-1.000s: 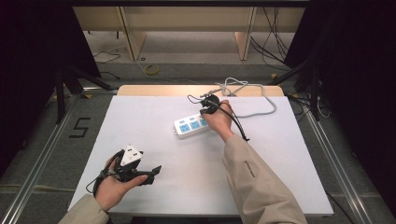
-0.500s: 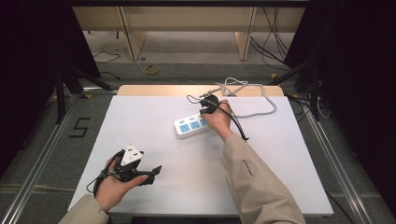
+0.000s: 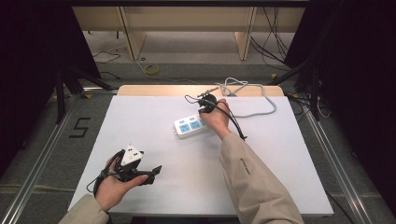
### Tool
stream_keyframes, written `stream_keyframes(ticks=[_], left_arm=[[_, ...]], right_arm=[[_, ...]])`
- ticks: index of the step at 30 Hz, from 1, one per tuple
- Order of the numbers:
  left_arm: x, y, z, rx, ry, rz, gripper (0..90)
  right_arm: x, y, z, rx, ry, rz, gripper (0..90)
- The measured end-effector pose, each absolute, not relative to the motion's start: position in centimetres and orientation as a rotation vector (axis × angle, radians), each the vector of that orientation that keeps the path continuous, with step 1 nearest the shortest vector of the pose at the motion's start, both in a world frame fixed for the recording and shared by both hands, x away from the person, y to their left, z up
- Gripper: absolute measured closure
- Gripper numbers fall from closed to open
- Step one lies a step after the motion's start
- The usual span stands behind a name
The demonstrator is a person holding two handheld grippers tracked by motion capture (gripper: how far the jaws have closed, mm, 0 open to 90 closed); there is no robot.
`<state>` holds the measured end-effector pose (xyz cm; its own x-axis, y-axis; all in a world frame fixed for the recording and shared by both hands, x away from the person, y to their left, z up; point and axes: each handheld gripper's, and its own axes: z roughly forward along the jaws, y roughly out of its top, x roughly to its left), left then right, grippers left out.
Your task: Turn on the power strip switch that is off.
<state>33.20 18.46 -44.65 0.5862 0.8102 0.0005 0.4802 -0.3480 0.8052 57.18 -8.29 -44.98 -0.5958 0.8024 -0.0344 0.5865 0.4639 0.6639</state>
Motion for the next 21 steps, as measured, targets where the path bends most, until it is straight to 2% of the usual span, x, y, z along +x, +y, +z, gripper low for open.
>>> stream_keyframes(ticks=[21], left_arm=[[33.21, 18.48, -44.64, 2.01, 1.027, 0.522, 15.5]], right_arm=[[57.23, -8.07, -45.27, 1.174, 2.385, 0.851, 90.0]])
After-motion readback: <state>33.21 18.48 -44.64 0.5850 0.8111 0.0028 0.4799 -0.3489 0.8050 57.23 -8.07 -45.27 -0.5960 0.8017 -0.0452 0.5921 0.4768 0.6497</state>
